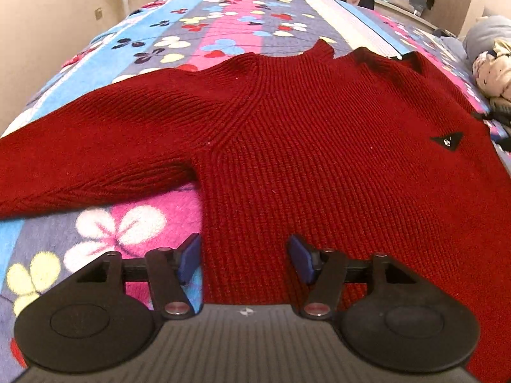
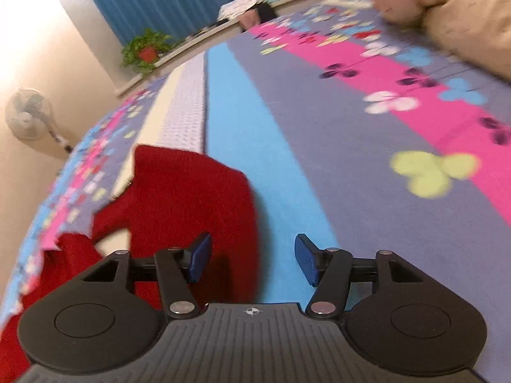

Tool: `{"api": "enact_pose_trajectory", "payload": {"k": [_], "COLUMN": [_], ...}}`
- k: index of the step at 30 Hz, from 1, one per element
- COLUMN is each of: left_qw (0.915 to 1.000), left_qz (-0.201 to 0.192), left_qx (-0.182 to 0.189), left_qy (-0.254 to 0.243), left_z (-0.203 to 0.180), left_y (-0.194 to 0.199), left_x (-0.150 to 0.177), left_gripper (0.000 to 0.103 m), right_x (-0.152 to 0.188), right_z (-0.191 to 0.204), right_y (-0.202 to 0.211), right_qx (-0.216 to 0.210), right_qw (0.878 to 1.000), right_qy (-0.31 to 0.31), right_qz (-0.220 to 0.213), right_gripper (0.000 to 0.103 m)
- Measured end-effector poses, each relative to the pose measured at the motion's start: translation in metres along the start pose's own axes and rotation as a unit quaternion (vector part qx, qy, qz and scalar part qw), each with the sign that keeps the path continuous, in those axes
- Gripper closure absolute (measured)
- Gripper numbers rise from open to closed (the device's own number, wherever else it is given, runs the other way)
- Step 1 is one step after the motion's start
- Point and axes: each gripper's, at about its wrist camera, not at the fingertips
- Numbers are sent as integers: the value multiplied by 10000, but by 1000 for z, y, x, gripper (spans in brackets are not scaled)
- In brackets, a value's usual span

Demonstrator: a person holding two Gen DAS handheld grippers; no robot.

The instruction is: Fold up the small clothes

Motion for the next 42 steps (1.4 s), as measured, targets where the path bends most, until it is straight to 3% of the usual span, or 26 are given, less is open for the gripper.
{"api": "enact_pose_trajectory", "payload": {"k": [2,3,6,9,11,15,18,23,24,25,27,31,36,38,40,42], "left_qw": [10000,10000,10000,10000,10000,9999,9999,9994,9994,9993,9993,9989,9990,9990,9991,9991], "left_qz": [14,19,32,65,83,93,100,166,183,195,217,267,277,275,272,270], "left_qx": [21,25,1,-20,-21,-36,-38,-24,-15,-6,21,65,58,67,62,47], "left_qy": [9,12,-14,-18,16,81,131,299,308,312,319,373,354,346,332,309], "left_z": [0,-1,-1,-2,-2,-2,0,2,3,3,5,8,8,9,8,7], "left_y": [-2,-1,-3,-4,-3,-2,-2,-2,-2,-3,-3,-4,-6,-7,-7,-7], "left_x": [-2,-2,-4,-6,-6,-7,-8,-11,-11,-12,-13,-16,-16,-16,-15,-15], "left_gripper": [36,36,36,36,36,36,36,36,36,36,36,36,36,36,35,35], "right_x": [-16,-23,-39,-45,-34,35,106,185,192,194,185,162,140,130,115,93], "right_z": [7,13,29,46,70,120,140,145,146,152,160,178,227,238,243,242], "right_y": [-14,-20,-23,6,44,125,150,130,131,132,132,130,87,75,69,68], "right_qx": [-209,-279,-253,-252,-390,-987,-1294,-1142,-1065,-1033,-1064,-1190,-1078,-954,-880,-922], "right_qw": [9995,9990,9981,9968,9887,9461,9188,9106,9087,9078,9179,9295,9354,9419,9480,9535], "right_qy": [55,145,430,741,1266,2708,3504,3968,4026,4051,3820,3490,3328,3161,3004,2839], "right_qz": [218,301,365,-154,-706,-1481,-1272,-193,-298,-336,-163,22,516,616,570,418], "right_gripper": [43,48,87,90,90,92,91,88,87,85,83,59,57,59,83,88]}}
Point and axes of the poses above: each gripper's, at about its wrist camera, not at the fingertips, and y roughly against the way its jaws point, z to its left, x to its underside, and after that the axes turned 12 degrees about x, right-handed
